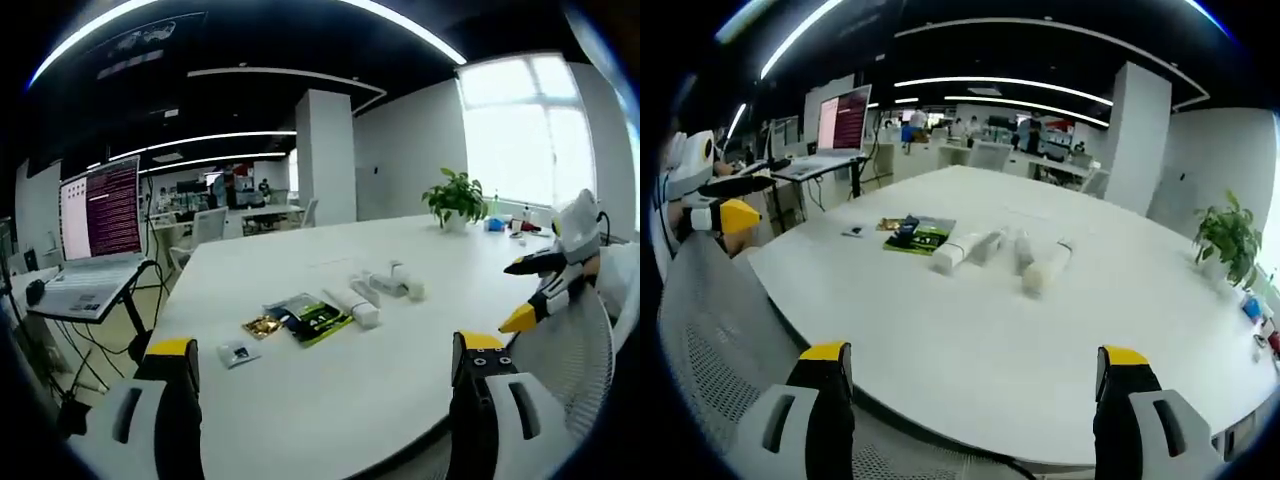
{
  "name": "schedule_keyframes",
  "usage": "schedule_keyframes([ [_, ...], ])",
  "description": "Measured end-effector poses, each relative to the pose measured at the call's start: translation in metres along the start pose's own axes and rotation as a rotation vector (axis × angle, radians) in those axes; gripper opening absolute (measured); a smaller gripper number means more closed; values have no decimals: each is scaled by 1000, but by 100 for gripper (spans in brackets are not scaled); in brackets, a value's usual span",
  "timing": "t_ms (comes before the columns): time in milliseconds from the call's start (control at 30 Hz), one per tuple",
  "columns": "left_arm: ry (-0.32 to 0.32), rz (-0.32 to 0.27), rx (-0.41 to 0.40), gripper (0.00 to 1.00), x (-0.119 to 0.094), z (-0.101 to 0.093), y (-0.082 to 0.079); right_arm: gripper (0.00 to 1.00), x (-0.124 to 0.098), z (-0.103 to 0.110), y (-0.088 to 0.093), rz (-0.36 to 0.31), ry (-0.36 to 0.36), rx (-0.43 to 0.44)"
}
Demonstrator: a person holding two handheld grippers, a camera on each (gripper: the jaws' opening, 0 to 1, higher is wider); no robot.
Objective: Arrange the skincare products in the storage area until every visible bottle or jar stands upright without overlapping.
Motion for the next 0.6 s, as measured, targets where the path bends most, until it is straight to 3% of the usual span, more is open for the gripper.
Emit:
schedule_keyframes([
  [600, 9, -1, -4, 99, 0, -1, 1, 100, -1, 1, 1, 8, -7, -16],
])
Point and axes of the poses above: the point that each gripper's makers call its tool centre point, and the gripper's own axes: x roughly forward along the fingers, z roughly to its left, y roughly out of its underside, the point moved 2 cm from there along -x, roughly backward along the fingers, and after that the axes turned 15 degrees about y, right-handed, at the moved point
